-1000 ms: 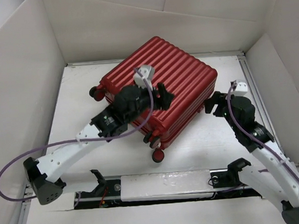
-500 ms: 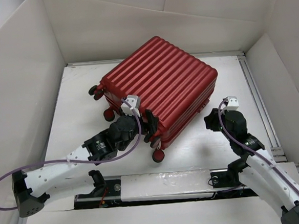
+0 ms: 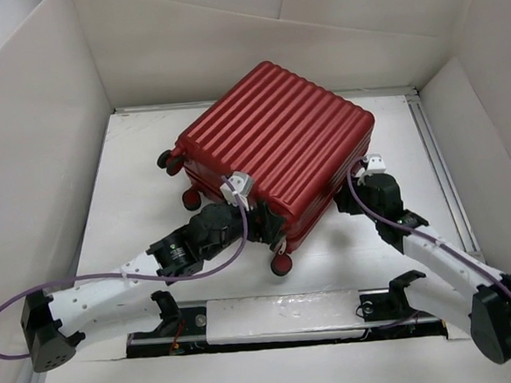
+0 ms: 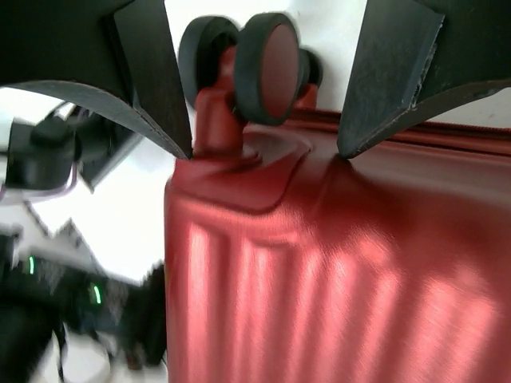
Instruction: Pack the luggage
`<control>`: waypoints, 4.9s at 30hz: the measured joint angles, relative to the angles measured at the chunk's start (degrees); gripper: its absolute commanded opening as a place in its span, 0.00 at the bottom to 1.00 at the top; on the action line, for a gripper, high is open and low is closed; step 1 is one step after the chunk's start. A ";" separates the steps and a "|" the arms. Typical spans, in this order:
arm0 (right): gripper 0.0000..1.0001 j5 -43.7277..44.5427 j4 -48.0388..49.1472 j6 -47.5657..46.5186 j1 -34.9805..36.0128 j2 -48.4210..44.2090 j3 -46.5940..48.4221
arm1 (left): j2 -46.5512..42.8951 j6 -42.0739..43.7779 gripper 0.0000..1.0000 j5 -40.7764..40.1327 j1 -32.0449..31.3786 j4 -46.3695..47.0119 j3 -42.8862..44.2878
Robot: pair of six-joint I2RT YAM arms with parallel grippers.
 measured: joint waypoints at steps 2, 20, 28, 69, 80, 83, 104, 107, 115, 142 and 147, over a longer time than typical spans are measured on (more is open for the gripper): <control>0.49 -0.59 0.44 -1.09 -0.09 3.65 2.62 | 2.21 0.11 0.66 2.05 -1.05 0.52 -0.02; 0.68 -11.08 2.21 -5.18 -10.08 -1.25 16.46 | 27.04 -2.78 0.68 7.52 -8.83 4.94 10.80; 0.70 -8.61 -7.80 1.42 -10.01 -34.93 2.34 | 45.53 -3.96 0.65 12.98 -7.78 3.80 33.38; 0.58 -17.51 0.68 4.26 -8.87 -30.18 -16.61 | -9.92 -20.04 0.99 -37.44 -7.48 -30.40 2.38; 0.58 -21.14 7.50 1.27 -8.90 -25.81 -17.53 | -6.01 -19.17 0.99 -39.04 -7.48 -30.73 5.29; 0.58 -21.18 8.09 0.81 -8.94 -25.05 -17.55 | -5.53 -18.93 0.99 -34.71 -7.43 -29.92 5.44; 0.58 -21.40 7.93 0.33 -8.83 -26.99 -18.08 | -4.59 -1.97 1.00 11.45 49.07 -21.57 19.69; 0.58 -20.94 8.00 0.26 -8.44 -27.19 -18.34 | -7.52 1.73 1.00 18.03 53.62 -21.20 18.14; 0.50 -20.00 8.55 -0.15 -8.26 -26.10 -18.38 | -16.94 5.49 1.00 29.22 51.74 -19.89 0.87; 0.52 -19.96 12.39 -0.35 -8.26 -20.20 -18.36 | -0.24 11.47 0.76 37.11 50.64 -12.41 2.14; 0.56 -20.06 14.12 -0.28 -8.20 -16.50 -18.01 | 1.27 10.91 0.36 39.32 50.47 -10.69 2.71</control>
